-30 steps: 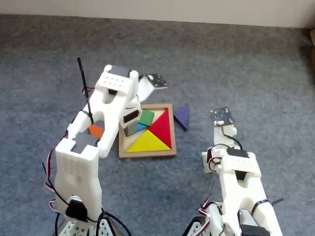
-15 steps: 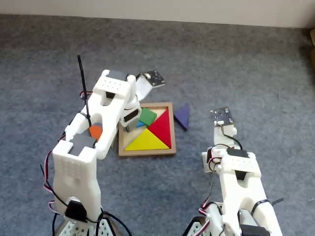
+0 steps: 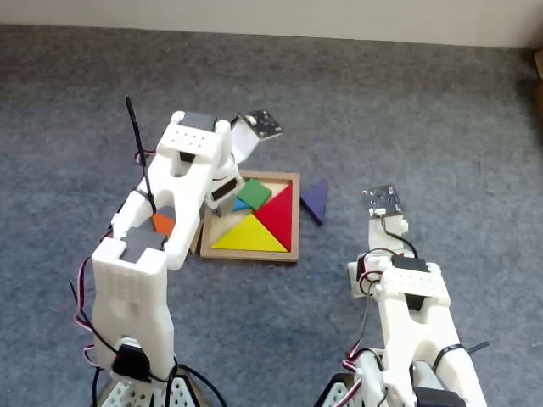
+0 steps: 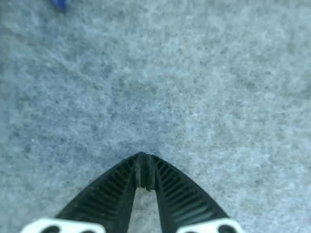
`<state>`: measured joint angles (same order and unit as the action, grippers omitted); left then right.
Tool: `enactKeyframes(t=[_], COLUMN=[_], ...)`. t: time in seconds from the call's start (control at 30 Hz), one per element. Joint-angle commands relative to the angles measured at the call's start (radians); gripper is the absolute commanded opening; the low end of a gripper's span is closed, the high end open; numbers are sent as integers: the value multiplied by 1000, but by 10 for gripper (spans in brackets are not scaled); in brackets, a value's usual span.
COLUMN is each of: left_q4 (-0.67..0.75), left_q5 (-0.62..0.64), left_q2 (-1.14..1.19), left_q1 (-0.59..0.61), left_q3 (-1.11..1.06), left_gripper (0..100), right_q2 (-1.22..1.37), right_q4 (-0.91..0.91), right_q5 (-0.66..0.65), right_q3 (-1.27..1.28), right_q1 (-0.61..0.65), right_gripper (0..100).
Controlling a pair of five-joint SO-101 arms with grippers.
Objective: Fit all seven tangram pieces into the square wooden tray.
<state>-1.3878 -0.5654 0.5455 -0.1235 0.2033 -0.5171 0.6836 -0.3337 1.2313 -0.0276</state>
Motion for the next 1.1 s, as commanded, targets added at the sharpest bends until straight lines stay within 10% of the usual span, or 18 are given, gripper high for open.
enactKeyframes(t=[0.0,1.07], left_q4=[-9,-17], left_q5=[-63,-485], left_q2=[19,62], left_q1=[-47,-111], left_q3=[25,206], left_gripper=[147,56], right_q2=[8,8], right_q4=[-30,-30], right_q5=[-5,-5], right_q3=[1,1], right_q1=[-8,-10], right_gripper=[6,6])
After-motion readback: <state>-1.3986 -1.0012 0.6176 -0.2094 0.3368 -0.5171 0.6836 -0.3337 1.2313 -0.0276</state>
